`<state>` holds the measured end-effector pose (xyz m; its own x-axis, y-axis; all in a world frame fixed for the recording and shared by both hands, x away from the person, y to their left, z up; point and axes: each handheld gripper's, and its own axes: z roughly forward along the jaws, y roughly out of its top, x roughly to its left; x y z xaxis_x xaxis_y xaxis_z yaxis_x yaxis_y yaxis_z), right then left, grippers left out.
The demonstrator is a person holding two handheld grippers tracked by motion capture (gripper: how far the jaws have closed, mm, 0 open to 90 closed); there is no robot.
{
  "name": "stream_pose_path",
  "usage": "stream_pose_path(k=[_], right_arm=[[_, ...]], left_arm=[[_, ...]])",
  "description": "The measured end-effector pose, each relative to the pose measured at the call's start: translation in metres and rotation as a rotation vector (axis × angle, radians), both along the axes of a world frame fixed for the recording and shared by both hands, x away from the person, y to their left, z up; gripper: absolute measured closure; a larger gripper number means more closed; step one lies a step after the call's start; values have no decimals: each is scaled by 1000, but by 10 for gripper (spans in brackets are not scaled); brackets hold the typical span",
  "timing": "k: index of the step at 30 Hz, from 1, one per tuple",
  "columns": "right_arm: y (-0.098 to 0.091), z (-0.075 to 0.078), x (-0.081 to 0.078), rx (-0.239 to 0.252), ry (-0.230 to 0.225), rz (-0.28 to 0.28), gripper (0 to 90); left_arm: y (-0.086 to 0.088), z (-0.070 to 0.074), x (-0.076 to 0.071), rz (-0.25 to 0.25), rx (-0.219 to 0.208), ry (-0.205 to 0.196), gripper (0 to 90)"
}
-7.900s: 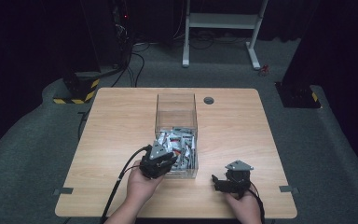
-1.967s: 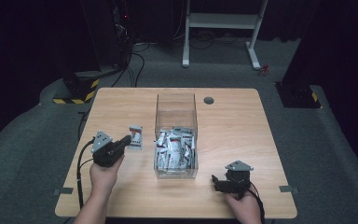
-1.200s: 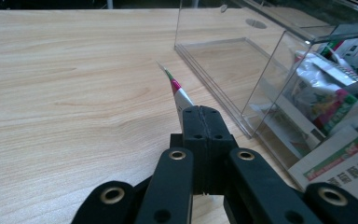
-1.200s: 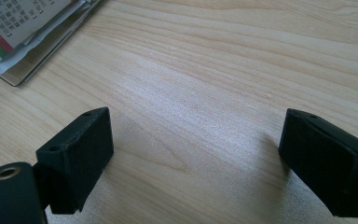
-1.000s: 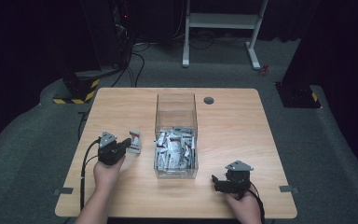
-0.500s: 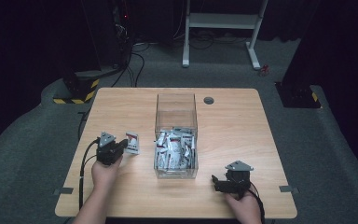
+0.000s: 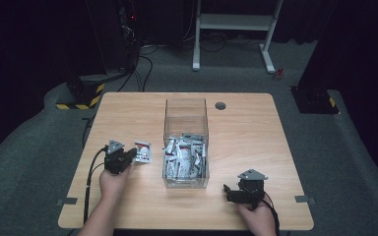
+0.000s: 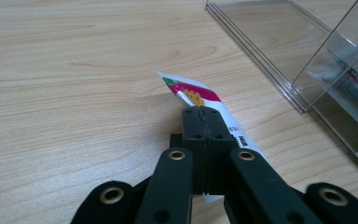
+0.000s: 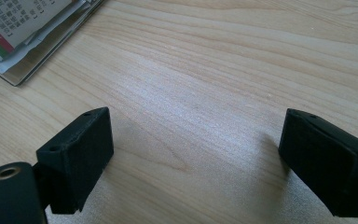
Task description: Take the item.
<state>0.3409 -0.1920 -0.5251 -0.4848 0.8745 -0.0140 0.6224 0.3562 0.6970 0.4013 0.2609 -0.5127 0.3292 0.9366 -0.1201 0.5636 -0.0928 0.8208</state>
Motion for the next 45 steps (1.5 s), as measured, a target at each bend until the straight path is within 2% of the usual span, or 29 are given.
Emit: stream_pose_path(k=[8, 10, 13, 15, 19, 24, 27, 29, 33, 40, 45], right_arm=[[0, 0, 0, 0, 1, -2, 97], [0, 0, 0, 0, 1, -1, 97], [0, 0, 0, 0, 1, -1, 97], [0, 0, 0, 0, 1, -1, 97], [0, 0, 0, 0, 2, -1, 97], [0, 0, 0, 1, 2, -1, 97], [0, 0, 0, 1, 2, -1, 97], [0, 0, 0, 0, 0, 0, 97], [0, 0, 0, 0, 0, 0, 97], [0, 0, 0, 0, 0, 0, 97], [0, 0, 0, 0, 0, 0, 97]], left_arm=[[-1, -5, 5, 3, -17, 23, 889], [-2, -5, 6, -4, -9, 25, 870], [-3, -3, 5, -13, 5, 17, 820], [-4, -2, 5, -12, -14, 18, 778], [-4, 3, 3, -21, -16, 4, 683], [-5, 7, 1, -41, 21, -1, 598], [-5, 8, 0, -38, 11, -1, 540], [-5, 10, -2, -38, 20, -8, 501], [-2, 14, -4, -43, -17, -2, 423], [-1, 22, -11, -28, 2, -28, 248], [2, 27, -17, -41, -2, -32, 198]])
